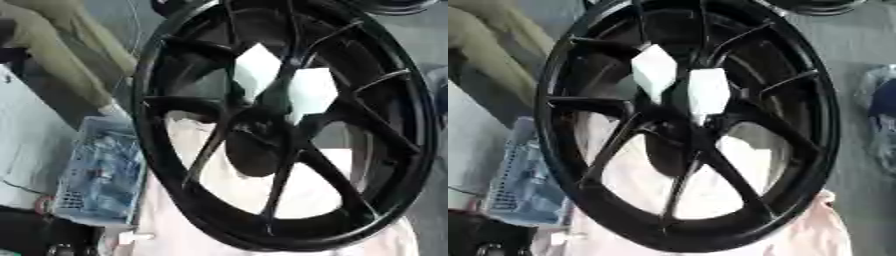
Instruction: Pull the pin out of the wheel hub.
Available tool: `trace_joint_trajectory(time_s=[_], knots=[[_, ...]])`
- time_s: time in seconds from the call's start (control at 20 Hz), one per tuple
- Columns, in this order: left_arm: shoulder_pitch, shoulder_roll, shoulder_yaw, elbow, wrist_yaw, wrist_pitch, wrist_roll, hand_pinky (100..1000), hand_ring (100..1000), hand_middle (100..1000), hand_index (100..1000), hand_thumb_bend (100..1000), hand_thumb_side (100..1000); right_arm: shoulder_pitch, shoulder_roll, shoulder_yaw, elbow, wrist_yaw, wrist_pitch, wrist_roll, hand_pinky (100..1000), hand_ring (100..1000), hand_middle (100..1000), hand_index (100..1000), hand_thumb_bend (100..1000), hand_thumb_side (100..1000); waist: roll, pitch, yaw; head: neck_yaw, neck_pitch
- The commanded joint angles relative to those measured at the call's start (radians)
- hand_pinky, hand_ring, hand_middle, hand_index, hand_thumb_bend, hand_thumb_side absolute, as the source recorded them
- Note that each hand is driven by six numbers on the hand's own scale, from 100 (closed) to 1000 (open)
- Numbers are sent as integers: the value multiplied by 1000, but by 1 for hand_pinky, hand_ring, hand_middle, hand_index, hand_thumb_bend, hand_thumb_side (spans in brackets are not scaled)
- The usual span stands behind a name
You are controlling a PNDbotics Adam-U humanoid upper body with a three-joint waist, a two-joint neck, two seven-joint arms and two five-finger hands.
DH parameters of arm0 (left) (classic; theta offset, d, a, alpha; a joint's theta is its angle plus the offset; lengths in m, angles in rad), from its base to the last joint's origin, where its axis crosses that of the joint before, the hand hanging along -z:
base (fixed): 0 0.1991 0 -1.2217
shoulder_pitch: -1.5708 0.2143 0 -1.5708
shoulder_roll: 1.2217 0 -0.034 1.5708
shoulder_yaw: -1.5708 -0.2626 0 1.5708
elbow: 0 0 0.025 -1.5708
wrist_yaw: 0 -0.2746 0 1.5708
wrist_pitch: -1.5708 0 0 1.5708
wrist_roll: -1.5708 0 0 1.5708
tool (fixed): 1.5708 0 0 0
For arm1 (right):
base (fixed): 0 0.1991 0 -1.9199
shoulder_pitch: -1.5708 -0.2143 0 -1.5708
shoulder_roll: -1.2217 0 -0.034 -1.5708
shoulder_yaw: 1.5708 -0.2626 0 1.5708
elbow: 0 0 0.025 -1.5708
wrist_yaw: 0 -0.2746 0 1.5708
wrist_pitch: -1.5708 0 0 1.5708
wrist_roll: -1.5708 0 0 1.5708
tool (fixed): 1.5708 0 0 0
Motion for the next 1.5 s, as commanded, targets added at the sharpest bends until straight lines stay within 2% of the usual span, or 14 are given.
trace_joint_trajectory(time_s=[0.05, 0.45, 0.85, 0.9, 1.1, 1.5], knots=[[-2, 10, 9, -18, -6, 2, 2, 900, 766, 716, 789, 100, 694, -5, -34, -11, -6, 3, -2, 4, 631, 740, 638, 801, 100, 100, 1, -26, -1, 4, -10], [-1, 10, 9, -18, -6, 1, 2, 901, 766, 716, 789, 100, 695, -1, -33, -9, -6, 6, 1, 4, 633, 744, 643, 803, 100, 100, 2, -26, -1, 5, -7], [0, 12, 8, -18, -6, 4, 1, 901, 766, 716, 789, 100, 695, 21, -44, 11, -6, 55, 22, 30, 663, 763, 669, 814, 102, 130, -3, -28, -6, 5, -4], [-1, 15, 6, -18, -5, 4, 0, 901, 766, 716, 789, 100, 694, 34, -57, 24, -6, 64, 30, 38, 688, 781, 697, 826, 140, 162, -6, -30, -8, 3, -6], [-4, 18, 1, -18, 0, 8, -5, 901, 766, 716, 789, 100, 694, 64, -95, 92, -6, 121, 49, 94, 713, 802, 726, 834, 198, 186, -10, -39, -9, -4, -9], [-10, 19, -7, -18, 12, 15, -15, 901, 766, 716, 789, 100, 692, 73, -102, 168, -6, 250, 30, 217, 739, 831, 764, 850, 271, 234, -13, -50, -8, -18, -11]])
